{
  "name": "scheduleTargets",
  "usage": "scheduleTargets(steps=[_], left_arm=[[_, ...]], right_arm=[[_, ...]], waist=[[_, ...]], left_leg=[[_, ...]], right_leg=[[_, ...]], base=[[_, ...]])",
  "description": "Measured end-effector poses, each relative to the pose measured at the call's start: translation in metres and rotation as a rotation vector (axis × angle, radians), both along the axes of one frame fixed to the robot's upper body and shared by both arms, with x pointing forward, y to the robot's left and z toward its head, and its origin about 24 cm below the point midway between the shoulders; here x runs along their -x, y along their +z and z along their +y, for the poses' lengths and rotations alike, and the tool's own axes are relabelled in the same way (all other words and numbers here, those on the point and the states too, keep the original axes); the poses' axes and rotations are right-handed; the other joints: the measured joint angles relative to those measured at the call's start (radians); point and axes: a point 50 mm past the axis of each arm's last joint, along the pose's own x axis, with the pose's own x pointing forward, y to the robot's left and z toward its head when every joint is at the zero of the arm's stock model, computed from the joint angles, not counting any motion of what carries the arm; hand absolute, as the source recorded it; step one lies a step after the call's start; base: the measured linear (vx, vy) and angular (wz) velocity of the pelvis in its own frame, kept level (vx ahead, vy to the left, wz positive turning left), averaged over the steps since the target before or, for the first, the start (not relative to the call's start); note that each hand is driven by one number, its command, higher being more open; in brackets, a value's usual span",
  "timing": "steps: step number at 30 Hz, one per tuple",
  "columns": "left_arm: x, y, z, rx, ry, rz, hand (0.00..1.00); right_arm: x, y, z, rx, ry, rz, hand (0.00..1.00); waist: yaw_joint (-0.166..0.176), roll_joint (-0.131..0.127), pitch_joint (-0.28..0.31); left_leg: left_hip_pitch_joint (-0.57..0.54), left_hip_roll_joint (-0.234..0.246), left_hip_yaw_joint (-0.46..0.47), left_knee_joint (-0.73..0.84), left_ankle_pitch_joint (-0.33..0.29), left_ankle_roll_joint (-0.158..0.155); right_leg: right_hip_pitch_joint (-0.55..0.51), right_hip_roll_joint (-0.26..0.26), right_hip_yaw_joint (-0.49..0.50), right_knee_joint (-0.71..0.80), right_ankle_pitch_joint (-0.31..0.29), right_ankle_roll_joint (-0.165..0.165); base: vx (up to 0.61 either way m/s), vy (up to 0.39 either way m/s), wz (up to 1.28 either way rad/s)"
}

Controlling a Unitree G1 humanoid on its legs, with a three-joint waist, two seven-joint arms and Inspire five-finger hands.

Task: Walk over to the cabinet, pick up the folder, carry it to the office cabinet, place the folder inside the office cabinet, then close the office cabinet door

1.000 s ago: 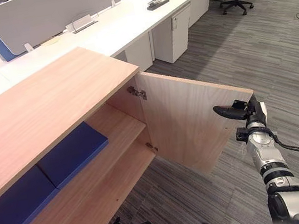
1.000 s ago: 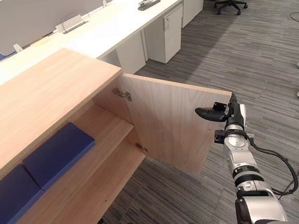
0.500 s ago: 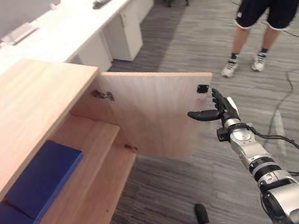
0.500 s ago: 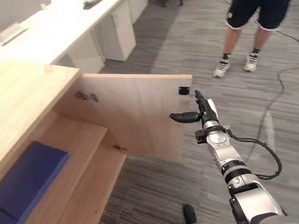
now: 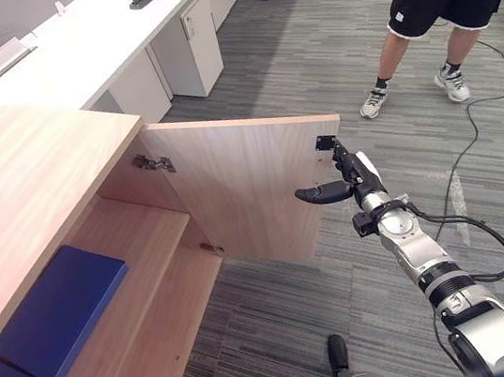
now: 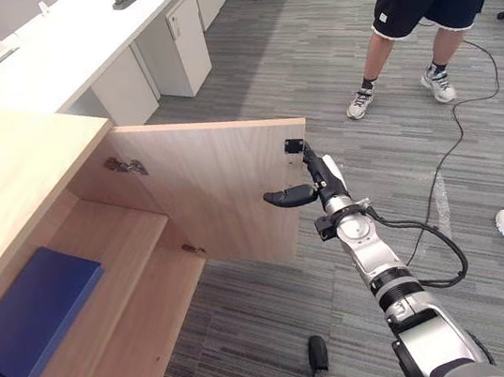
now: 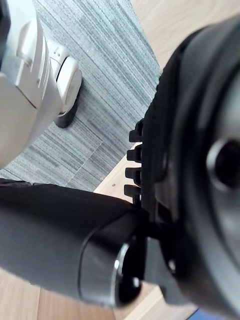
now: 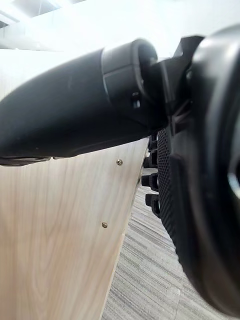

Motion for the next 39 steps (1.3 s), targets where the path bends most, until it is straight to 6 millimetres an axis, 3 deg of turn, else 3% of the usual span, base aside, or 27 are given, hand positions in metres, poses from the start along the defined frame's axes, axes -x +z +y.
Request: scheduleTargets(steps=[10,23,27,30,33,36,38,39], left_arm=[[0.002,0.0,0.001,0.005,-0.011,0.006,1.0],[0.0,-0.001,0.002,-0.003,-0.041,0.027,1.0],[-0.005,-0.002,0.0,0.004,-0.053,0.038,1.0],[-0.009,-0.002,-0.001,0.016,-0.073,0.025,1.0],[-0.007,-0.002,0.001,0.02,-0.084,0.028,1.0],[-0.001,-0.003,0.001,0.027,-0.083,0.044,1.0],[0.0,-0.003,0.0,0.034,-0.083,0.047,1.0],[0.0,-0.003,-0.002,0.047,-0.085,0.04,1.0]], right_arm=[[-0.005,-0.005,0.002,0.043,0.025,0.043,1.0],[-0.001,-0.013,0.037,0.125,0.207,0.061,1.0],[0.004,-0.018,0.046,0.304,0.347,0.09,1.0],[0.012,-0.025,0.036,0.629,0.586,0.175,1.0],[0.039,-0.054,0.049,0.875,0.898,0.296,1.0],[0.075,-0.082,0.07,0.896,1.143,0.374,1.0],[0.1,-0.097,0.074,0.889,1.27,0.435,1.0],[0.123,-0.111,0.074,0.864,1.365,0.505,1.0]], waist=[[0.006,-0.005,-0.013],[0.003,-0.001,-0.023],[-0.006,-0.001,-0.043],[-0.006,-0.001,-0.055],[0.002,-0.011,-0.065],[0.01,-0.013,-0.071],[0.026,-0.012,-0.071],[0.042,-0.01,-0.069]], left_leg=[[0.017,0.013,0.002,-0.021,0.005,-0.009],[0.037,0.068,0.029,-0.043,0.017,-0.031],[0.032,0.069,0.047,-0.031,0.016,-0.03],[0.031,0.074,0.074,-0.011,0.0,-0.013],[0.029,0.084,0.076,-0.006,-0.012,-0.013],[0.015,0.083,0.076,-0.013,-0.012,-0.011],[0.012,0.081,0.076,-0.016,-0.011,-0.01],[0.012,0.08,0.075,-0.02,-0.011,-0.01]], right_leg=[[0.016,0.016,0.002,-0.012,0.001,-0.006],[-0.004,0.076,0.037,-0.012,-0.002,-0.046],[-0.018,0.086,0.065,-0.012,0.01,-0.057],[-0.018,0.093,0.074,-0.012,0.013,-0.06],[-0.023,0.111,0.08,-0.012,0.017,-0.061],[-0.041,0.112,0.085,-0.012,0.02,-0.057],[-0.047,0.112,0.087,-0.012,0.022,-0.056],[-0.049,0.111,0.089,-0.012,0.024,-0.054]], base=[[0.01,-0.006,-0.01],[0.03,-0.025,-0.13],[0.01,-0.015,-0.27],[-0.02,-0.023,-0.15],[-0.03,-0.015,-0.09],[-0.01,-0.014,-0.05],[0.02,0.004,0.0],[0.04,0.014,0.01]])
